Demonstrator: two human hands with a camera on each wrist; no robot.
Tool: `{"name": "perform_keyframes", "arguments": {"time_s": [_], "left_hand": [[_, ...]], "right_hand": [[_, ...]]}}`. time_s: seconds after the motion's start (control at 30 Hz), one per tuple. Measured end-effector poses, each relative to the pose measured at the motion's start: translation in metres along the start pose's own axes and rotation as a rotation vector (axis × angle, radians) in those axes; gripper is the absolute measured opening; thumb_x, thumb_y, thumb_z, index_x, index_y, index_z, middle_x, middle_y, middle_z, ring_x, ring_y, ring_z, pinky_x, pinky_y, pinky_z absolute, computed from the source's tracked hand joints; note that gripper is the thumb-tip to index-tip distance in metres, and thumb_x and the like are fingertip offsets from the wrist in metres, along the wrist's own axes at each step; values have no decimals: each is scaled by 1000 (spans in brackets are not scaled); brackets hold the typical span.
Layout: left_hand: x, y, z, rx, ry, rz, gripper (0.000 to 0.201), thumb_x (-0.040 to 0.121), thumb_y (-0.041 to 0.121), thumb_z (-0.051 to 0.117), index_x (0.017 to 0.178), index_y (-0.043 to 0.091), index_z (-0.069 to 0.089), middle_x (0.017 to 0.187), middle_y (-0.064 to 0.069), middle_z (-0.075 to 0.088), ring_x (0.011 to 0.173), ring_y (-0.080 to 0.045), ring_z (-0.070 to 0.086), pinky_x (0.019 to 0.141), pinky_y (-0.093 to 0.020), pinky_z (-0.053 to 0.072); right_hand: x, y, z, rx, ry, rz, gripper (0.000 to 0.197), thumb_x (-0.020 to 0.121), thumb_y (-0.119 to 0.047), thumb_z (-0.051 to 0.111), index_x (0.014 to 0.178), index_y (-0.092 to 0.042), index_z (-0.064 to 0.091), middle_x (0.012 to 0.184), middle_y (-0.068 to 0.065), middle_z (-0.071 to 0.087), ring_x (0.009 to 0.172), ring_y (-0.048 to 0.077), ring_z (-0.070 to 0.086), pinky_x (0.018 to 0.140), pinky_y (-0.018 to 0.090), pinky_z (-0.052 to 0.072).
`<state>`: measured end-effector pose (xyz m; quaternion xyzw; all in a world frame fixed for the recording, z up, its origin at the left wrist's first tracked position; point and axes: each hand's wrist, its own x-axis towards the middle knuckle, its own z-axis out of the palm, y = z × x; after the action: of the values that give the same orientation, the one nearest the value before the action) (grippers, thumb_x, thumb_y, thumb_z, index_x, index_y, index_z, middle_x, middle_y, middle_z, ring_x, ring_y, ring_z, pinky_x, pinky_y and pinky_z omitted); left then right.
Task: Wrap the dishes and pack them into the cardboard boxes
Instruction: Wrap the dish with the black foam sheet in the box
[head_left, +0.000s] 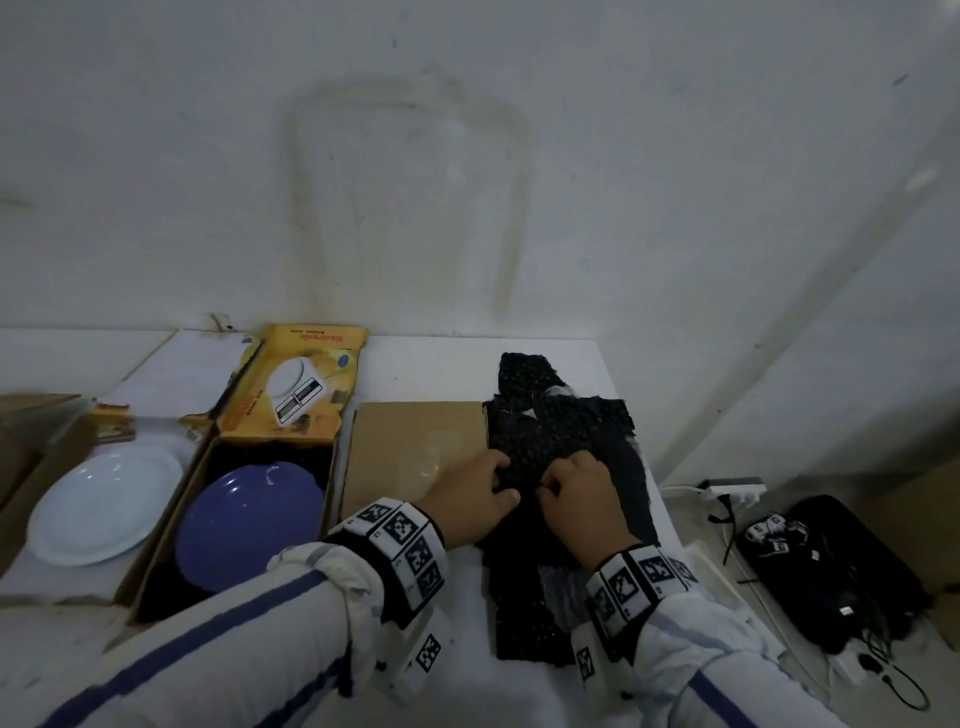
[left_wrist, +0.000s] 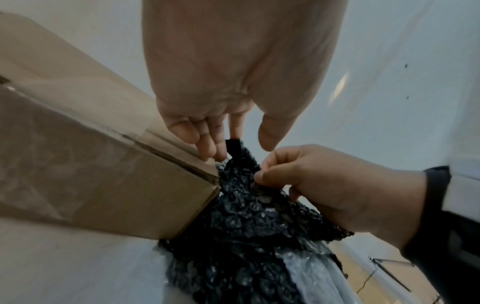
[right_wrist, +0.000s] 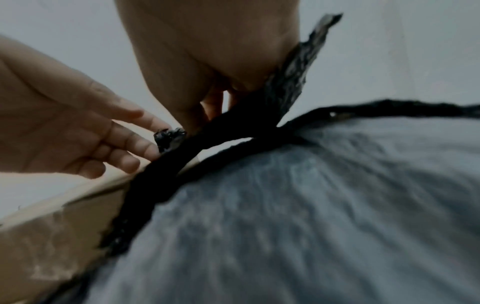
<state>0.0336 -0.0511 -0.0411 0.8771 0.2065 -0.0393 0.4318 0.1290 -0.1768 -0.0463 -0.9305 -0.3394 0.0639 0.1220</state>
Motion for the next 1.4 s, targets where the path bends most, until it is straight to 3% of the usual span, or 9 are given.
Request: {"name": "perform_keyframes", "arguments": {"time_s": [0.17,0.3,0.43,0.6,0.7,0.93,1.1,1.23,1.4], "left_hand": [[-7,1,-13,-363,90,118,58,91,16,58,141,29,31,131,2,50,117,-14,52,98,-32,46],[-20,-4,-37,-396,309,93,21,92,12,56,100,31,56,108,9,58,99,-12,57,76,-20,45],[-41,-22,-70,-566,396,109,32,88,-5,55,86,28,57,97,6,60,97,-17,56,82,-27,45],[-71,-62,-116,-860,383,124,60,86,-18,50,123,30,44,122,-3,56,110,-19,56,77,-21,54],[-89,-94,-138,-913,450,25,70,87,-16,52,142,24,32,127,-9,54,112,-25,57,77,-24,56],[-123,-153,-182,-349,643,-50,34,79,-6,67,70,24,54,73,4,58,67,3,54,71,-19,43],[-132,-181,-192,-653,506,23,35,80,-24,49,72,9,58,89,4,67,80,-1,64,75,-14,51],[-135,-206,-194,-10,161,-59,35,85,-11,47,87,15,70,124,4,59,116,-6,52,105,-22,35],[-132,-202,-179,338,-81,-96,29,96,22,43,117,17,62,125,-1,60,117,-19,52,101,-30,38]], "right_hand": [[0,-24,-26,104,81,-94,12,79,-29,65,84,-19,67,110,0,51,108,23,43,81,29,29],[3,-50,-39,342,-19,-159,25,77,-24,69,67,-35,49,123,-6,47,120,13,36,91,29,25],[11,-78,-35,681,34,-59,29,75,-7,69,90,-20,48,108,2,45,105,18,46,82,24,36],[16,-129,-28,1196,-188,83,54,86,3,59,122,-28,34,94,-5,55,81,9,55,62,22,42],[23,-162,-13,1230,-249,94,36,83,10,54,105,-19,54,80,-3,62,67,13,54,50,24,34],[22,-237,11,1376,-346,19,25,84,15,47,87,-5,62,86,8,66,77,18,63,66,24,56],[23,-245,25,1105,-217,-216,26,76,11,58,92,-5,70,95,5,68,94,16,62,91,29,49],[19,-240,48,389,-359,-556,20,73,-3,60,88,4,71,113,9,64,108,21,57,90,15,36],[3,-240,74,102,-655,-528,29,91,-14,49,95,7,69,117,12,62,123,18,47,96,22,38]]}}
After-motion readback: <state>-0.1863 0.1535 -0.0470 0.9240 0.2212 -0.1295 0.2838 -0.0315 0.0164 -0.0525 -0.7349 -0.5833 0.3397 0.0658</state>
